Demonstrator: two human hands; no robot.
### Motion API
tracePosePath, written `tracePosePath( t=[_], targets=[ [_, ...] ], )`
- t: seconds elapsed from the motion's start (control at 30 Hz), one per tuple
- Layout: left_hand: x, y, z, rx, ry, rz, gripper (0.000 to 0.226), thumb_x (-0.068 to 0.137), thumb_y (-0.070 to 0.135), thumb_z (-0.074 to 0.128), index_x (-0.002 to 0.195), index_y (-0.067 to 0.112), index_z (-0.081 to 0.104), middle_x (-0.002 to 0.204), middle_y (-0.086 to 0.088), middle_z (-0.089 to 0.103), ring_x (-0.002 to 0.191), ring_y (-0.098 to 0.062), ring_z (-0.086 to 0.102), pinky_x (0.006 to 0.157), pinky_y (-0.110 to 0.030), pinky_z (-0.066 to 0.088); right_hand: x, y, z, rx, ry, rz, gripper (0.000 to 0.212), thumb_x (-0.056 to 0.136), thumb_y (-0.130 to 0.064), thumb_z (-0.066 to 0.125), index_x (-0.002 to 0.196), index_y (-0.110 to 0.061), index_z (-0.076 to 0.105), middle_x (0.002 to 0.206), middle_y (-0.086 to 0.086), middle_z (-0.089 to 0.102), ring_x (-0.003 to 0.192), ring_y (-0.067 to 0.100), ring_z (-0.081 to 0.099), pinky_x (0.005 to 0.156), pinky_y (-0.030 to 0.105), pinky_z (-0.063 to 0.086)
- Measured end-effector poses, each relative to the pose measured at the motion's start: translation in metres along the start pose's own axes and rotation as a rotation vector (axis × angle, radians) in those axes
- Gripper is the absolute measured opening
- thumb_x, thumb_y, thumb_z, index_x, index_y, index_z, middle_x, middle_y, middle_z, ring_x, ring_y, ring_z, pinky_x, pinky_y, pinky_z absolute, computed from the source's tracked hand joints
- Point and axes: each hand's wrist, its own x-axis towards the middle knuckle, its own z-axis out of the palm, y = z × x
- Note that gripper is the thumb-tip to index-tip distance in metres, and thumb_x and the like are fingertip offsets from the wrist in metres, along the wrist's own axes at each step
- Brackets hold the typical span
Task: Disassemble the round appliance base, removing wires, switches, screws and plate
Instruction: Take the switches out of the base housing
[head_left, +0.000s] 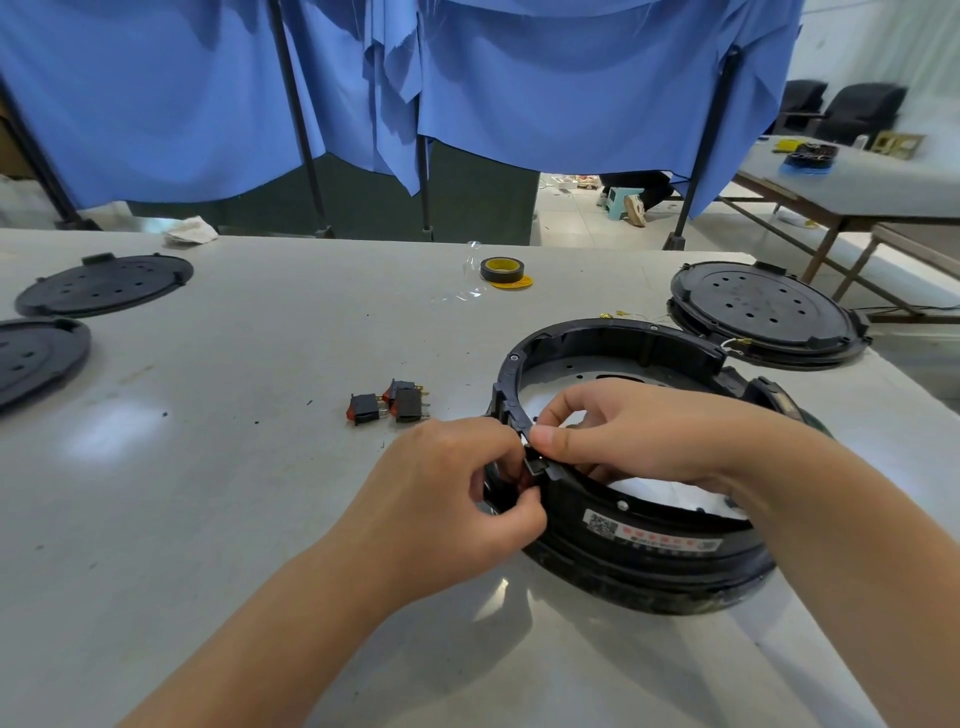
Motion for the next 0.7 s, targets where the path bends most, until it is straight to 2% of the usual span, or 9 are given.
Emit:
tracePosePath(
  t=[0.2,0.33,0.43,0.6,0.7],
  targets=[
    [0.0,0.0,0.0,0.005,-0.003,0.013,0.019,0.071,0.037,0.057,0.065,0.02,0.056,0.056,0.004,0.048,0.055,-0.018,0.051,0.052,-0.035,0.043,0.001,0.0,0.001,-0.009,-0.015,-0.013,0.021,0.09,-0.04,0.058,0.098,-0.02,0.06,0.085,0.005,0.066,0.077,0.017,0.061,0.089,0.038,0.053],
    [0.0,-0.002,0.0,0.006,-0.005,0.02,0.018,0.07,0.036,0.056,0.065,0.019,0.055,0.055,0.002,0.05,0.054,-0.019,0.052,0.053,-0.036,0.043,0.002,0.0,0.002,-0.014,0.0,-0.029,0.017,0.091,-0.038,0.058,0.095,-0.022,0.06,0.075,-0.001,0.063,0.068,0.011,0.058,0.074,0.028,0.051],
    [0.001,-0.005,-0.001,0.03,-0.013,0.035,0.017,0.07,0.033,0.059,0.066,0.018,0.056,0.055,0.0,0.053,0.055,-0.02,0.054,0.056,-0.038,0.044,0.003,0.0,0.004,-0.012,0.023,-0.025,0.017,0.091,-0.039,0.057,0.093,-0.022,0.06,0.074,-0.003,0.063,0.066,0.011,0.057,0.071,0.024,0.048],
    [0.0,-0.007,-0.008,-0.013,-0.009,0.03,0.01,0.07,0.03,0.063,0.067,0.02,0.061,0.062,0.007,0.059,0.064,-0.014,0.058,0.059,-0.03,0.046,0.004,-0.001,0.003,-0.059,-0.009,0.014,0.03,0.09,-0.048,0.054,0.096,-0.02,0.062,0.091,0.006,0.069,0.079,0.016,0.063,0.084,0.031,0.054],
    [-0.001,-0.01,-0.015,-0.028,-0.019,0.002,0.01,0.068,0.032,0.064,0.068,0.022,0.062,0.066,0.011,0.061,0.068,-0.01,0.059,0.061,-0.025,0.047,0.003,-0.001,0.002,-0.063,-0.018,0.027,0.033,0.09,-0.049,0.053,0.094,-0.018,0.063,0.09,0.005,0.068,0.079,0.016,0.062,0.085,0.033,0.054]
  ],
)
